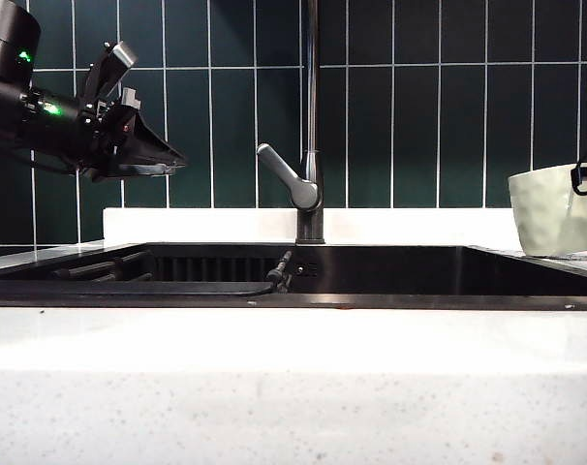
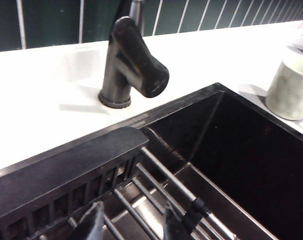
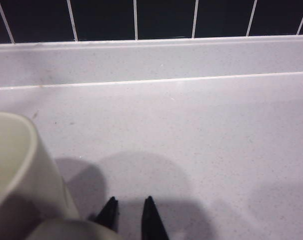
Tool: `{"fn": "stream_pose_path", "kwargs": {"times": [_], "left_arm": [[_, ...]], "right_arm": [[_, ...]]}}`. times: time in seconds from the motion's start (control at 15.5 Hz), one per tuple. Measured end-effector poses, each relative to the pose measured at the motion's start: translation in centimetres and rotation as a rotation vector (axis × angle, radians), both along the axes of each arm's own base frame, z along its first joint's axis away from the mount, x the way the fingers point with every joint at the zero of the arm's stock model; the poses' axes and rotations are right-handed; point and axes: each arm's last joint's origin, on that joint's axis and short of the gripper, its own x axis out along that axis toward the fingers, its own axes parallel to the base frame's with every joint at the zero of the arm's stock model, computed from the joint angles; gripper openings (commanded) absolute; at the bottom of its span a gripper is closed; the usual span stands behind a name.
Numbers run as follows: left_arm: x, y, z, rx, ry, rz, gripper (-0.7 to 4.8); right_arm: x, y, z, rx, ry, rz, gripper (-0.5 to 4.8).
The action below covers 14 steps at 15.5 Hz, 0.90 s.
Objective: Pick up the mug next to the sink, go to the faucet to get some water, pour the water into the sink, and finally put the mug back to its place.
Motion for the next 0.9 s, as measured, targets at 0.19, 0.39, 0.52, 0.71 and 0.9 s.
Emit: {"fn": "stream_pose_path", "kwargs": {"times": [0.19, 0.39, 0.52, 0.71, 0.9], "left_arm": [[0.3, -0.1, 0.6, -0.014, -0.002, -0.011, 1.49], [1.0, -0.2, 2.6, -0.031, -0.056, -0.030, 1.49], [2.4, -0.3, 4.0, -0.039, -0.097, -0.032, 1.49], [4.0, -0.4, 3.6, -0.043, -0.072, -0.042, 1.53], [5.9, -0.8, 2.6, -0.052, -0.044, -0.085, 1.53]], "right_arm": [[-0.4, 0.1, 1.1, -0.011, -0.030, 0.000, -0.01], [-0.9, 0.2, 2.0, -0.031, -0.047, 0.004, -0.01], [-1.4, 0.6, 3.3, -0.022, -0.087, 0.044, -0.01], [-1.6, 1.8, 4.5, -0.005, -0.139, 0.098, -0.01], [-0.6, 3.8, 6.1, 0.088, -0.177, 0.202, -0.01]]}}
